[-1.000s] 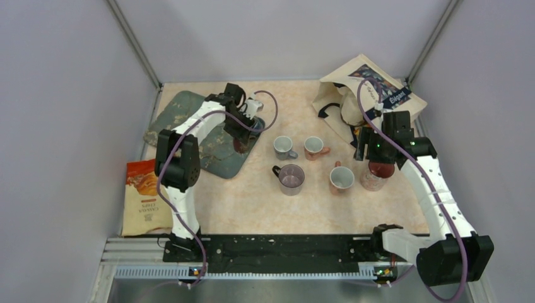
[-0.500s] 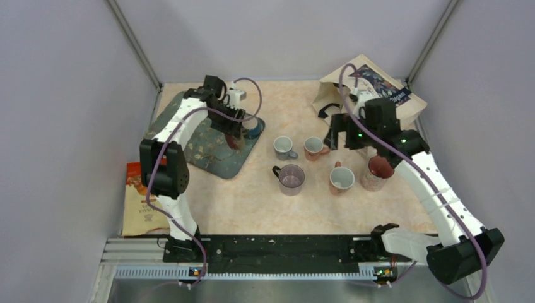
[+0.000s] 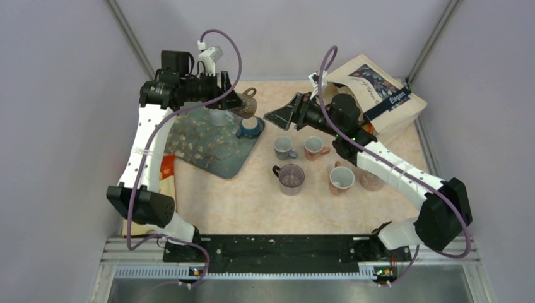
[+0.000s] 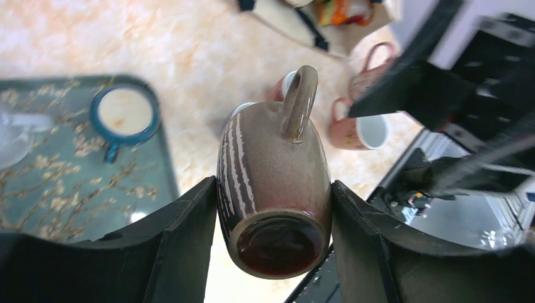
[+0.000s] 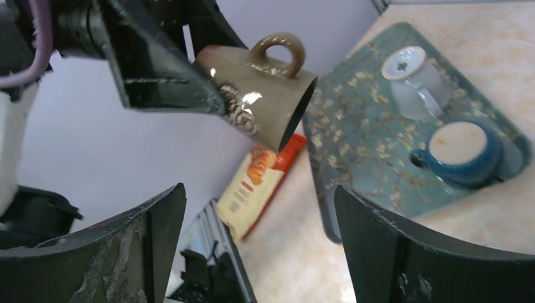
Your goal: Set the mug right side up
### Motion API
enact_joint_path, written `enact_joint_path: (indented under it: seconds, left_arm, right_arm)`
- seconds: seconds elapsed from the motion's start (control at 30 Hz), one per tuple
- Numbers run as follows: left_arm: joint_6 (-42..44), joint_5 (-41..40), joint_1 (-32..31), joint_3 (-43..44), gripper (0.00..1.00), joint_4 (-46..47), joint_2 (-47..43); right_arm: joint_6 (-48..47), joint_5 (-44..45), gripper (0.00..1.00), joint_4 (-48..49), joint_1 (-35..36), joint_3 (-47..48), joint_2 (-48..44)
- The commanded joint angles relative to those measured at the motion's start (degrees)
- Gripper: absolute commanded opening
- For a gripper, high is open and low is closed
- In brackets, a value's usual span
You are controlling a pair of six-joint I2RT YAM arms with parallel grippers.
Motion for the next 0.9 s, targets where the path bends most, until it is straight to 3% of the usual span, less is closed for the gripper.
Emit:
enact_joint_path:
  seconds: [0.0, 0.2, 0.57, 0.67, 0.83, 0.87]
  left_arm:
    - [-5.6, 9.2, -0.8, 3.1, 0.00, 4.7, -3.9]
    - [-8.7, 11.0, -2.1, 5.0, 0.00, 7.3, -3.7]
    - [-11.6, 13.5, -4.3, 5.8, 0.00, 10.7, -2.9]
    - [-12.7, 14.2, -4.6, 4.7, 0.00, 12.4, -2.4]
    - [-13.7, 15.9, -4.8, 3.6, 0.00, 14.2, -1.4]
    - [-13.9, 16.3, -4.8, 3.4, 0.00, 14.6, -1.4]
  right_arm:
    - [13.7, -0.8, 0.83, 23.1, 0.6, 0.2, 2.7]
    - [27.5, 0.7, 0.71, 35.1, 0.6, -1.0, 6.1]
    - [36.5, -3.2, 0.54, 42.5, 1.6, 1.4, 10.5]
    - [39.9, -3.9, 0.40, 46.9, 1.8, 2.2, 11.4]
    - [42.4, -4.2, 0.00, 50.3, 2.0, 3.2, 12.6]
    - [42.7, -3.9, 0.00, 50.5, 2.0, 3.1, 12.6]
